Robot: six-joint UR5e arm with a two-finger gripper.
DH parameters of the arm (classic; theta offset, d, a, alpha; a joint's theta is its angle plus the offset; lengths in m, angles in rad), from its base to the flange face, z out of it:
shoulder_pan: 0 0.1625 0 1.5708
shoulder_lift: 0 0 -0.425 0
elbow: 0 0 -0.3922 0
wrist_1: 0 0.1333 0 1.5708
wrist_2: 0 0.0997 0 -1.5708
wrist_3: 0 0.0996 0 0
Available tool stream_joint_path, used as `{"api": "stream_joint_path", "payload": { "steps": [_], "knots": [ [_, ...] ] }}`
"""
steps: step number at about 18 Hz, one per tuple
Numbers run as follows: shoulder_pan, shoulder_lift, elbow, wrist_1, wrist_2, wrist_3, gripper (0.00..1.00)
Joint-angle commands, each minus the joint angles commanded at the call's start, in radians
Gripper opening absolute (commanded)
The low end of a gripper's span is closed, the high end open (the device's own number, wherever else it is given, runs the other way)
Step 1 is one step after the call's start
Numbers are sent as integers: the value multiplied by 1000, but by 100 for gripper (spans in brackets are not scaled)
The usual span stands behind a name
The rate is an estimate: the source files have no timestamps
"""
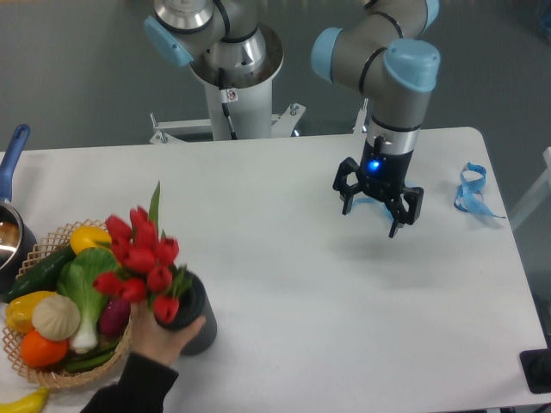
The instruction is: Insert the flowers into the vase
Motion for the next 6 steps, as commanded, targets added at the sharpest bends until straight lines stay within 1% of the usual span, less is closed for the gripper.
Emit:
{"api": "stream_joint_path", "payload": {
  "steps": [1, 4, 6],
  "knots": [
    [-8, 0, 3, 0, 26, 0, 100],
    [-20, 2, 3, -29, 31, -8, 100],
    [-20, 2, 0, -32, 33, -12, 100]
  ]
}}
